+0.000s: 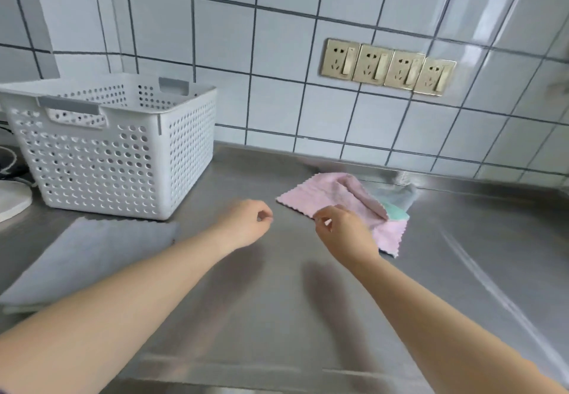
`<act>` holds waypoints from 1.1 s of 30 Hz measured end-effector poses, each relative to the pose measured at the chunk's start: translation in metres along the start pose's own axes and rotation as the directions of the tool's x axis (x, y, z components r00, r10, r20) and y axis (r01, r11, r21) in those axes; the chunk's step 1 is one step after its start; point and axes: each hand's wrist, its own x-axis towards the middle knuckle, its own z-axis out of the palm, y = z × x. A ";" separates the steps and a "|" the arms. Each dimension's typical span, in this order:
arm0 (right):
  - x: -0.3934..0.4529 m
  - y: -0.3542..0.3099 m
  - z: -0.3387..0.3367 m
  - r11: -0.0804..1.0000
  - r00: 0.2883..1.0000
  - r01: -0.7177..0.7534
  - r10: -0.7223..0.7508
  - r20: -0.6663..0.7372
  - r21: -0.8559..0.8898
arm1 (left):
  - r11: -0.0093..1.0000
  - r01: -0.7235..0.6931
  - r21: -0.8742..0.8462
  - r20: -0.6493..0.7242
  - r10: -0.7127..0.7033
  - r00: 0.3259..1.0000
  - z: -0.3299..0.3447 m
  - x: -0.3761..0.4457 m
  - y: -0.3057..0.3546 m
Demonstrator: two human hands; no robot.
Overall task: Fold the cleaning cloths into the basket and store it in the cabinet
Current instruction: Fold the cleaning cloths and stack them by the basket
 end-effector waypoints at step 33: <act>0.160 0.091 -0.137 0.832 0.981 0.051 -0.144 -0.127 -0.552 | 0.981 -0.193 -0.025 -0.411 0.165 0.897 -0.018 0.203 0.072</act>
